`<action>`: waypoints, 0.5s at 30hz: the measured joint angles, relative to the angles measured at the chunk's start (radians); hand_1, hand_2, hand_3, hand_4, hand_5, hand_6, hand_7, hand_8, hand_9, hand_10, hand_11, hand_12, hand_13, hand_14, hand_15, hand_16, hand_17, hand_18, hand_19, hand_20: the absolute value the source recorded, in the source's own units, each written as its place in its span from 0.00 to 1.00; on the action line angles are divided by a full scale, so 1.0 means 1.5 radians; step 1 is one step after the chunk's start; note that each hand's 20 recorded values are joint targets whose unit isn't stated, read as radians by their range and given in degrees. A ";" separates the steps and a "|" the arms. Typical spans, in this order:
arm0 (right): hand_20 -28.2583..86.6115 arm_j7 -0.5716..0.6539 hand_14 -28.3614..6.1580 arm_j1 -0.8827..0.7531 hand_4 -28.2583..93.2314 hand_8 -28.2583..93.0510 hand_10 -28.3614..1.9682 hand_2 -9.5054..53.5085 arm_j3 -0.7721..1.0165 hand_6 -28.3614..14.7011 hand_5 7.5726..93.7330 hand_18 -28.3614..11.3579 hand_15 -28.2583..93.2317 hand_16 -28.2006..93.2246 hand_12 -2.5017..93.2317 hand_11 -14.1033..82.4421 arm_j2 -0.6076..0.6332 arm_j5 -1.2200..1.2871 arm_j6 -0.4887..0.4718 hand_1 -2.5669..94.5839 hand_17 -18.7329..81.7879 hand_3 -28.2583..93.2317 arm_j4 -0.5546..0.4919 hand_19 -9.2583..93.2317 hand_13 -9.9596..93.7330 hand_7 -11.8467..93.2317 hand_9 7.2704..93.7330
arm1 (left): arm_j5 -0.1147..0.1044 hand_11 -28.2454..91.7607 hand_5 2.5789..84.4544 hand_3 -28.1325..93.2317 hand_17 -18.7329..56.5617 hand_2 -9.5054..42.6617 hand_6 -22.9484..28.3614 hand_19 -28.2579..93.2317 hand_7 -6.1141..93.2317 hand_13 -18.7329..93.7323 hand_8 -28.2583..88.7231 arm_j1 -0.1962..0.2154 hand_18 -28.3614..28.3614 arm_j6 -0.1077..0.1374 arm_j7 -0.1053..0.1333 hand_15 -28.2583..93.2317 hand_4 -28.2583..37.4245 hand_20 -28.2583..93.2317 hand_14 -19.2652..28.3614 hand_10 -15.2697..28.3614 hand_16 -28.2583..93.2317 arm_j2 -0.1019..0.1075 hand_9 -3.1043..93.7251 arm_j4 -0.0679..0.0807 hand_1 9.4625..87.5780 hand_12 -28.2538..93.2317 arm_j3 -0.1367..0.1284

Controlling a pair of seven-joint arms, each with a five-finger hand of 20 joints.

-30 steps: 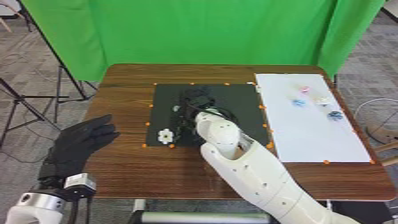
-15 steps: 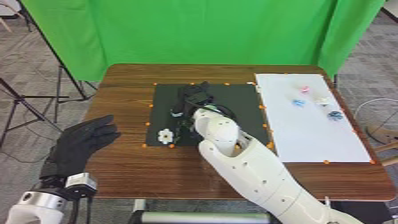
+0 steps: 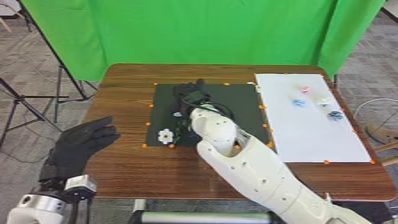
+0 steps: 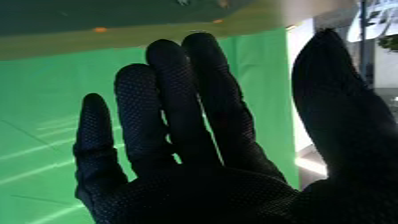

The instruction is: Arrange flowers

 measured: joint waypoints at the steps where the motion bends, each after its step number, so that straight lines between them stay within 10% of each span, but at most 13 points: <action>1: 0.53 0.000 0.11 0.006 0.00 0.10 0.21 0.09 -0.010 0.53 0.53 0.00 0.93 0.37 0.25 0.71 0.008 0.007 0.001 0.25 0.14 0.92 -0.011 0.72 0.37 0.36 0.44 | -0.003 0.50 0.53 0.88 0.12 0.34 0.74 0.71 0.17 0.45 0.18 0.008 0.90 0.004 0.006 0.69 0.23 0.35 1.00 0.89 0.13 0.002 0.46 -0.002 0.23 0.32 -0.001; 15: 0.55 0.015 0.10 0.029 0.00 0.13 0.18 0.11 0.019 0.49 0.53 0.00 0.92 0.37 0.26 0.68 0.216 0.120 0.014 0.27 0.16 0.92 -0.272 0.73 0.40 0.31 0.47 | -0.012 0.52 0.52 0.90 0.12 0.32 0.72 0.71 0.19 0.43 0.18 0.070 0.89 0.029 0.026 0.70 0.22 0.35 1.00 0.87 0.13 -0.005 0.44 -0.027 0.22 0.32 -0.024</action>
